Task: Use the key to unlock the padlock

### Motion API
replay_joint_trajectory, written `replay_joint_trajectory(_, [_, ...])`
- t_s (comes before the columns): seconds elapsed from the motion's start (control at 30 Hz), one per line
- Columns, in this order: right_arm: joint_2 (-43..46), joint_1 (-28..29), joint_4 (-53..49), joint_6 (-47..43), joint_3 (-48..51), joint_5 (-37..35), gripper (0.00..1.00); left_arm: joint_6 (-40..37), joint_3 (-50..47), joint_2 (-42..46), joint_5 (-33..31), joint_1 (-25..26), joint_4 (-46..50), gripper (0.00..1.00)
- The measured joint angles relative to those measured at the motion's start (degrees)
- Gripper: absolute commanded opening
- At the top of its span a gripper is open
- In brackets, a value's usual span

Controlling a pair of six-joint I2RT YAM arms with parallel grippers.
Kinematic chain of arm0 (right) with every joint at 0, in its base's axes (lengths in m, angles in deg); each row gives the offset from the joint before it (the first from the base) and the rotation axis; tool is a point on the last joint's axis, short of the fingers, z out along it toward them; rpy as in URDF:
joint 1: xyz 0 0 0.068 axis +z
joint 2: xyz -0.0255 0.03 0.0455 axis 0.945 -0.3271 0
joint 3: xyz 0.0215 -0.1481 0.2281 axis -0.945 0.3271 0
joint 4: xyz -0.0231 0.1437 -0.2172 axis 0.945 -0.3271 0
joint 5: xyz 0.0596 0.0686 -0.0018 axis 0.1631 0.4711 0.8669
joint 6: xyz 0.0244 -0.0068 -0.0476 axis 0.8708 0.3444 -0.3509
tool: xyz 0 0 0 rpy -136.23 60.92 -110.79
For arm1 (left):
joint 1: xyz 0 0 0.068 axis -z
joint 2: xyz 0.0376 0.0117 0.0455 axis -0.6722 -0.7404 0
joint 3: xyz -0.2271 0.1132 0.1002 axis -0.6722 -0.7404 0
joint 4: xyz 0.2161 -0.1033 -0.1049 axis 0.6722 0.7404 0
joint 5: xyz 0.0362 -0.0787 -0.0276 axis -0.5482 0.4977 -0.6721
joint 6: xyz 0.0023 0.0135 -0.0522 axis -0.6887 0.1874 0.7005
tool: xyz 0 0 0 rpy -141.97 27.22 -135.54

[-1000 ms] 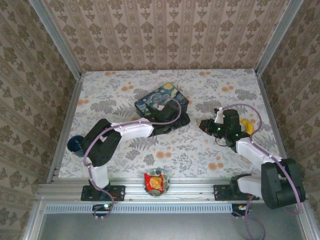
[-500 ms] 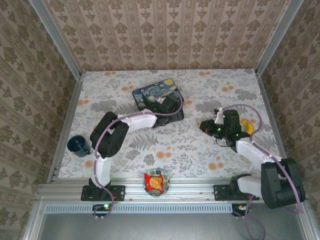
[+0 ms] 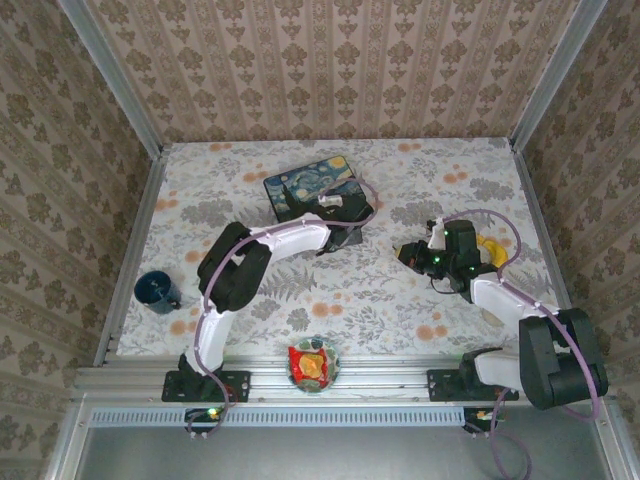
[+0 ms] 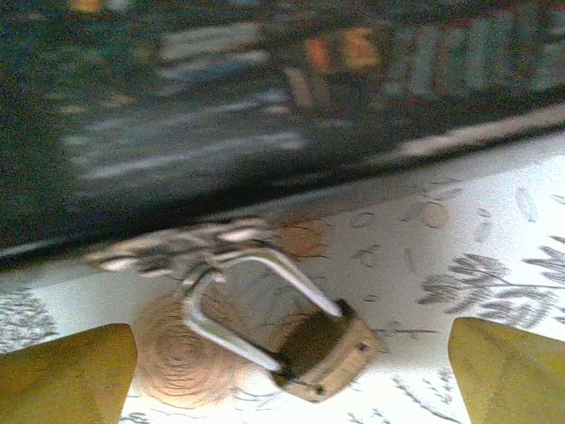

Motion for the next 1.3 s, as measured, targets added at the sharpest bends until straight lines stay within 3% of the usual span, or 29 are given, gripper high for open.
replay_joint_trajectory(0.27, [-2.21,0.0,2.78,0.02,0.02,0.74,0.0,0.22,0.59,-2.69,-4.04,-0.44,0.35,0.9])
replay_joint_trajectory(0.73, [-3.13,0.0,5.11,0.09,0.24,1.51,0.0,2.05,-4.68,0.7,-5.05,0.74,1.05,0.64])
replay_joint_trajectory(1.3, [-3.15,0.0,5.57,0.24,0.66,1.51,0.0,-2.21,-1.51,-0.98,-2.27,-0.33,-2.6,0.57])
